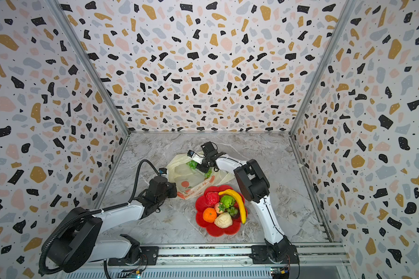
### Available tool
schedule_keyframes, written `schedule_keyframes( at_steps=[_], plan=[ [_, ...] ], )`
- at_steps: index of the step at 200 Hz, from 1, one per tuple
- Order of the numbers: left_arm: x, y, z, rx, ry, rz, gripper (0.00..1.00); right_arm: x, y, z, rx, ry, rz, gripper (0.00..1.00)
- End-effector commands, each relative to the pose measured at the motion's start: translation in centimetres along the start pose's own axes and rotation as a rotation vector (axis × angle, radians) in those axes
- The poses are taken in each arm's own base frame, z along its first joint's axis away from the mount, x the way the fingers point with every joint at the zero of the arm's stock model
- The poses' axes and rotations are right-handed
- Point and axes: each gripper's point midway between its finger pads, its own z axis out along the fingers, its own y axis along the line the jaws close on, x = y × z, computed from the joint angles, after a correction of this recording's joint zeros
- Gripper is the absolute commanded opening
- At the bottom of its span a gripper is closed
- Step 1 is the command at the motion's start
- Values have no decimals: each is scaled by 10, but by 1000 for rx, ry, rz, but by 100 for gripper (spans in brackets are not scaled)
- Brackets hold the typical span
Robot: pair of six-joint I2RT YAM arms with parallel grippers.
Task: Take fruits out of the plastic bag
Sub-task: Pick up the fruit from the plastic bag.
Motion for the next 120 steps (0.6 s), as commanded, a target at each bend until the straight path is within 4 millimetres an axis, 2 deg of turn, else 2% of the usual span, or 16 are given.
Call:
schedule_keyframes(
  at_steps=[1, 39, 80, 120],
  plan=[
    [-19, -7, -1, 15, -50, -2, 0, -41, 4, -40, -1, -108, -8, 34],
    [-17, -2, 1, -12, -43, -7, 1, -68, 4, -72, 11, -197, -11, 30],
    [-17, 5, 1, -30, -46, -26, 1, -75, 12, -91, 4, -230, -8, 29],
    [-17, 18, 2, -49, -45, -75, 1, -81, 33, -118, -20, -269, -12, 29]
  ],
)
